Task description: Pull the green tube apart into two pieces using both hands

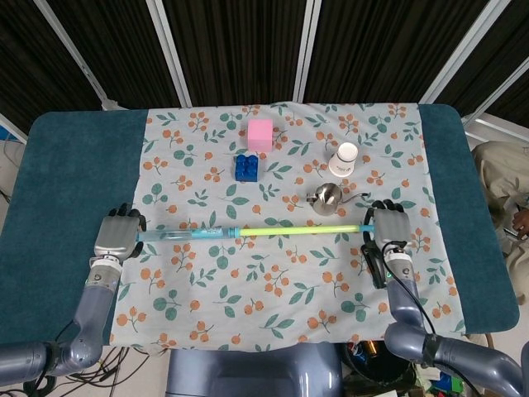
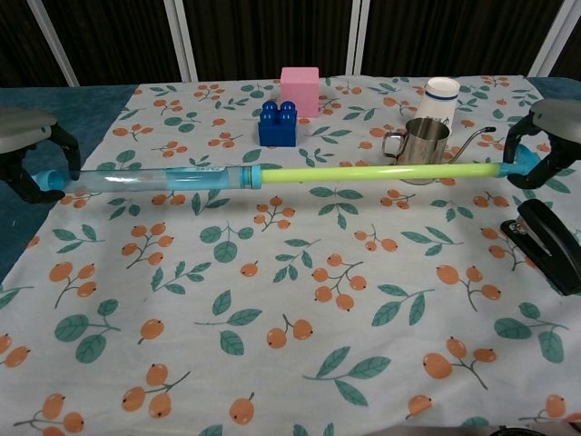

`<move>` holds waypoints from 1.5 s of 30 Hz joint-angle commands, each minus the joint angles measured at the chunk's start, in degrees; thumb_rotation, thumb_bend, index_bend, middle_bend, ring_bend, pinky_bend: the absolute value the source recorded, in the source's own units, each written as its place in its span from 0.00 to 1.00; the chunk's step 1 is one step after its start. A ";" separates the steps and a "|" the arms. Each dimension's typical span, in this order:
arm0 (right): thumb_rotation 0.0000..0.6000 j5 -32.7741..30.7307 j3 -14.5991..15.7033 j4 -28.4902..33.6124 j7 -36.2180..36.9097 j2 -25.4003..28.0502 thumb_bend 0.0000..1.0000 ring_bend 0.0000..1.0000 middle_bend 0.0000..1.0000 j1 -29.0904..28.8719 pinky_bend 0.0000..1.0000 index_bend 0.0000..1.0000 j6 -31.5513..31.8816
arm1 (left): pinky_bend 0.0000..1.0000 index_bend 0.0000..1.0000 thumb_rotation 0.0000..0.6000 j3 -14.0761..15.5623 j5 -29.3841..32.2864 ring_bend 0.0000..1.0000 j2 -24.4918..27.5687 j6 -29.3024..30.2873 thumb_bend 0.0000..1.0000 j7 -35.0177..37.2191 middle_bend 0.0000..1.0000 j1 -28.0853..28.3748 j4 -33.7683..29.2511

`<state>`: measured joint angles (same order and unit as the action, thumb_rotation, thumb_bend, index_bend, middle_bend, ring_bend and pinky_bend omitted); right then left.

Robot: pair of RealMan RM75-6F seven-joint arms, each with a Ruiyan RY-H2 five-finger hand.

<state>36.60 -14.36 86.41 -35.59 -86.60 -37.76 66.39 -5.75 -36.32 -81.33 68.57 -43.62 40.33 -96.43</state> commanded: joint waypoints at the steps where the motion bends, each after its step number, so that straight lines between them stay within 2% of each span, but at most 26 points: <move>1: 1.00 -0.34 0.07 -0.31 0.02 0.08 0.43 0.13 0.20 0.13 0.13 0.68 -0.13 | 0.20 0.60 1.00 -0.04 0.07 0.08 -0.08 -0.09 0.45 -0.04 0.26 0.02 0.09; 11: 1.00 -0.82 0.20 -1.18 -0.03 0.49 0.43 0.13 0.20 0.39 0.13 0.68 -0.38 | 0.20 0.59 1.00 -0.02 0.13 0.08 -0.23 -0.26 0.45 -0.30 0.25 0.04 0.34; 14: 1.00 -0.98 0.33 -1.18 0.04 0.57 0.41 0.13 0.19 0.50 0.13 0.68 -0.63 | 0.20 0.55 1.00 0.04 0.16 0.08 -0.35 -0.45 0.42 -0.33 0.22 0.04 0.39; 17: 1.00 -0.93 0.66 -1.06 -0.14 0.79 0.33 0.12 0.15 0.51 0.13 0.53 -1.08 | 0.19 0.45 1.00 0.03 0.05 0.08 -0.58 -0.57 0.30 -0.22 0.15 0.04 0.26; 19: 1.00 -1.30 0.79 -0.75 -0.37 1.06 0.25 0.10 0.11 0.46 0.13 0.37 -1.61 | 0.17 0.37 1.00 0.14 -0.09 0.08 -0.60 -0.82 0.21 -0.31 0.10 0.12 0.11; 20: 1.00 -1.53 0.78 -0.64 -0.46 1.18 0.23 0.09 0.10 0.43 0.13 0.32 -1.78 | 0.17 0.34 1.00 0.15 -0.06 0.07 -0.56 -0.93 0.18 -0.37 0.09 0.16 0.01; 22: 1.00 -2.07 0.75 -0.37 -0.85 1.51 0.16 0.07 0.06 0.29 0.13 0.15 -2.07 | 0.15 0.27 1.00 0.10 -0.02 0.06 -0.38 -1.21 0.13 -0.27 0.07 0.22 -0.28; 25: 1.00 -3.55 0.70 0.11 -2.20 2.11 0.11 0.05 0.04 -0.08 0.13 0.02 -2.23 | 0.14 0.12 1.00 0.24 -0.06 0.05 0.25 -1.49 0.09 -0.26 0.06 0.19 -0.88; 29: 1.00 -4.20 0.56 1.18 -2.66 2.88 0.11 0.05 0.03 -0.14 0.13 0.01 -1.77 | 0.14 0.08 1.00 0.24 -0.99 0.05 1.21 -1.03 0.08 0.71 0.06 -0.30 -1.94; 32: 1.00 -1.62 1.00 2.93 -1.76 4.16 0.11 0.05 0.03 0.45 0.13 0.01 -0.71 | 0.13 0.08 1.00 0.42 -3.28 0.05 2.58 0.10 0.08 2.29 0.06 -1.24 -3.51; 40: 1.00 9.76 3.76 9.20 6.17 9.83 0.11 0.05 0.03 5.56 0.13 0.01 3.01 | 0.11 0.03 1.00 3.19 -14.05 0.03 7.45 5.02 0.08 11.38 0.06 -7.35 -7.42; 45: 1.00 17.79 7.29 11.14 10.28 12.59 0.10 0.04 0.02 9.50 0.13 0.01 6.07 | 0.08 0.00 1.00 6.63 -22.94 0.02 8.29 9.96 0.08 17.27 0.04 -12.57 -6.84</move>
<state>50.78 -9.18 96.22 -27.71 -75.75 -30.64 70.39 -1.38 -54.80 -73.84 75.46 -29.41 30.82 -103.48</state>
